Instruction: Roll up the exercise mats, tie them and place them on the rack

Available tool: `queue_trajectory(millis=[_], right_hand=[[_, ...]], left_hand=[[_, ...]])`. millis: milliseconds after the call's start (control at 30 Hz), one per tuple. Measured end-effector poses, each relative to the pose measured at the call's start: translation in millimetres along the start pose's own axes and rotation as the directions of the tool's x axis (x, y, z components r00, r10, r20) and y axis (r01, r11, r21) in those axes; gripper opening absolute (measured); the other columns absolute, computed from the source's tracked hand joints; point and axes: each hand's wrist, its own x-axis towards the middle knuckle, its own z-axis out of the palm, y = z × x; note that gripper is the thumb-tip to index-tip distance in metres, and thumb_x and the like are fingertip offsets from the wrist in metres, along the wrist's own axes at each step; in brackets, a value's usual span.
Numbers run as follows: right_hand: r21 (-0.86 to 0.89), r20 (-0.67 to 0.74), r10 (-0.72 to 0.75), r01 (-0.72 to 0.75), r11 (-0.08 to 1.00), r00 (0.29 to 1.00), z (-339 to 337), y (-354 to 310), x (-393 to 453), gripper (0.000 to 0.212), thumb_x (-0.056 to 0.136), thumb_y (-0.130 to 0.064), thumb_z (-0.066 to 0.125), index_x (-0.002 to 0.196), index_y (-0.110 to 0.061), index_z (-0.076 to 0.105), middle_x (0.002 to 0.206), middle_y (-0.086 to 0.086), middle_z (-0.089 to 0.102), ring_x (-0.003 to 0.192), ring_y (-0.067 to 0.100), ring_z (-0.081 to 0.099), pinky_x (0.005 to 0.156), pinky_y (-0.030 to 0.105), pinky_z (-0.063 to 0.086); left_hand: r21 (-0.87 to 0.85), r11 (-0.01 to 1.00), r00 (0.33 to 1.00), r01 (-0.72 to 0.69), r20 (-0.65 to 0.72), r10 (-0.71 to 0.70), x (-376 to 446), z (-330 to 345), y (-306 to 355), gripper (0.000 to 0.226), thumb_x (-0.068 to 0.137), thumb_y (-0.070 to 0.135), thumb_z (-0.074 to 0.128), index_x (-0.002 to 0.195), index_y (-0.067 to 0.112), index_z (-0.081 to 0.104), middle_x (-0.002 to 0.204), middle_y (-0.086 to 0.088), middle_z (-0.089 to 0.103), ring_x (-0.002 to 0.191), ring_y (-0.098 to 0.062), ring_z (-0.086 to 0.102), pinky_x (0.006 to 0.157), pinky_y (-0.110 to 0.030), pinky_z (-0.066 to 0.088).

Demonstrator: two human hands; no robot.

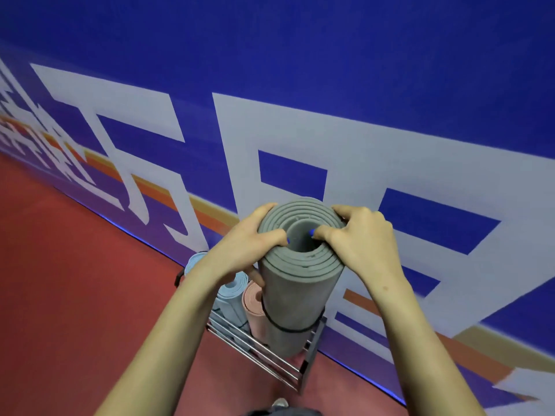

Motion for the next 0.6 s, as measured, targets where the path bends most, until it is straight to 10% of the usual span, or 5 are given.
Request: queue_trajectory(millis=[267,600], right_hand=[[-0.112,0.039,0.133,-0.128,0.985,0.990,40,26,21,0.019,0.070,-0.042,0.065,0.073,-0.024,0.063,0.062,-0.005,0.061,0.066,0.020,0.057,0.053,0.028,0.042],[-0.153,0.070,0.182,-0.170,0.973,0.981,61,31,29,0.021,0.071,-0.044,0.063,0.082,-0.026,0.064,0.067,-0.005,0.062,0.069,0.021,0.058,0.053,0.026,0.042]], left_hand=[[0.049,0.998,0.999,0.029,0.022,-0.030,42,10,-30,0.044,0.072,0.020,0.062,0.109,0.042,0.055,0.092,-0.003,0.065,0.074,-0.029,0.069,0.052,-0.060,0.054],[0.087,0.996,1.000,0.004,0.029,-0.007,65,3,-50,0.043,0.080,0.012,0.058,0.112,0.040,0.053,0.091,0.005,0.063,0.077,-0.019,0.065,0.052,-0.032,0.055]])
